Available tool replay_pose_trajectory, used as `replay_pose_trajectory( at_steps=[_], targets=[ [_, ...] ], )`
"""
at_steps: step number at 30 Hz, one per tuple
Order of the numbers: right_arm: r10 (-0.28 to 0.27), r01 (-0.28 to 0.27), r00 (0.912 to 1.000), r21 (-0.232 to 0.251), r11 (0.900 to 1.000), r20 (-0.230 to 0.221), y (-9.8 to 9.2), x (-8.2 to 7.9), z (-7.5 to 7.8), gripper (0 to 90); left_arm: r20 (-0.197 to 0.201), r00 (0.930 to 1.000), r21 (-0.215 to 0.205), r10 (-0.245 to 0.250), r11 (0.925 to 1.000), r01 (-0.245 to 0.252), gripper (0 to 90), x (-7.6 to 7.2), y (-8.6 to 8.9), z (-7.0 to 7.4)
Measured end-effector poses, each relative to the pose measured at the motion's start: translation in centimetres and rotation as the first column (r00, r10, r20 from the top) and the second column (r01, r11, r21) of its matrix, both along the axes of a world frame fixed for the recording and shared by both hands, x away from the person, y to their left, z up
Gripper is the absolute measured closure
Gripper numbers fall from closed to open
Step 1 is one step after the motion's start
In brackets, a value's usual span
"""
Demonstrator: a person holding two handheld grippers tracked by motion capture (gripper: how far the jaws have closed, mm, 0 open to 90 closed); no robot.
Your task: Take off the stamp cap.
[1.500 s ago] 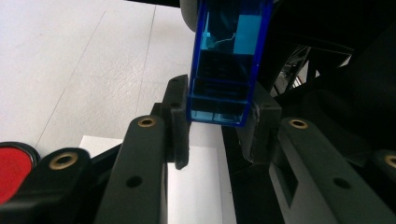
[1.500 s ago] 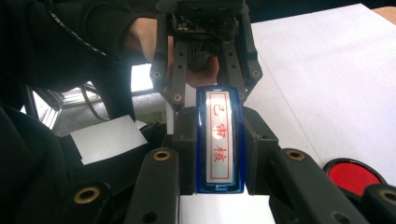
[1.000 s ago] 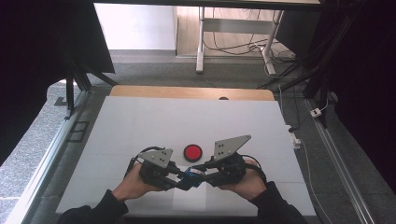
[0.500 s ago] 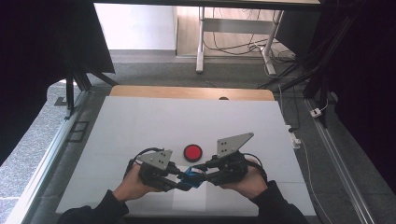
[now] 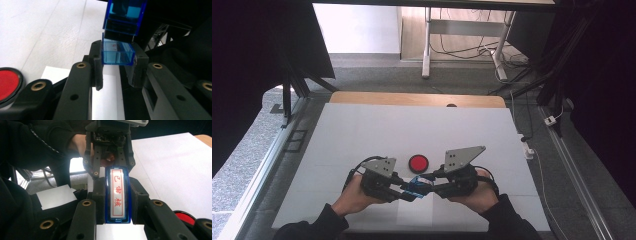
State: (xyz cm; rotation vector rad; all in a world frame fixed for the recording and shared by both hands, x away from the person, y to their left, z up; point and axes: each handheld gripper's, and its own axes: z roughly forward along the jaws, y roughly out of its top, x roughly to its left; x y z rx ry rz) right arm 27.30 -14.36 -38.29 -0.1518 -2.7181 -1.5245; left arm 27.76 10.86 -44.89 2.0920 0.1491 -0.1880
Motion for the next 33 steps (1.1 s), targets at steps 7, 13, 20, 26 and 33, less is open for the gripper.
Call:
replay_pose_trajectory(
  at_steps=[7,13,20,26,33],
  targets=[
    [-0.009,0.009,0.9995,0.002,1.000,0.030,-0.1,-0.1,0.1,71.1,0.053,0.9968,0.033,0.060,0.9975,-0.062,69.1,-0.5,0.4,0.0],
    [-0.032,0.032,0.9989,0.008,0.999,0.035,-0.1,0.0,0.0,71.1,0.081,0.9904,0.056,0.113,0.9915,-0.117,69.0,-0.9,0.8,0.1],
    [-0.072,0.072,0.9967,0.010,0.997,0.038,-0.4,0.0,0.2,71.1,0.072,0.9797,0.058,0.187,0.9798,-0.191,69.0,-1.2,1.6,0.3],
    [-0.086,0.085,0.9958,0.013,0.996,0.034,-0.4,0.0,0.1,71.1,0.031,0.9651,0.066,0.260,0.9629,-0.262,68.9,-1.5,2.6,0.5],
    [-0.092,0.092,0.9953,0.013,0.996,0.029,-0.3,0.1,-0.1,71.0,-0.015,0.9505,0.079,0.310,0.9480,-0.308,69.0,-2.1,3.7,1.2]
  ],
)
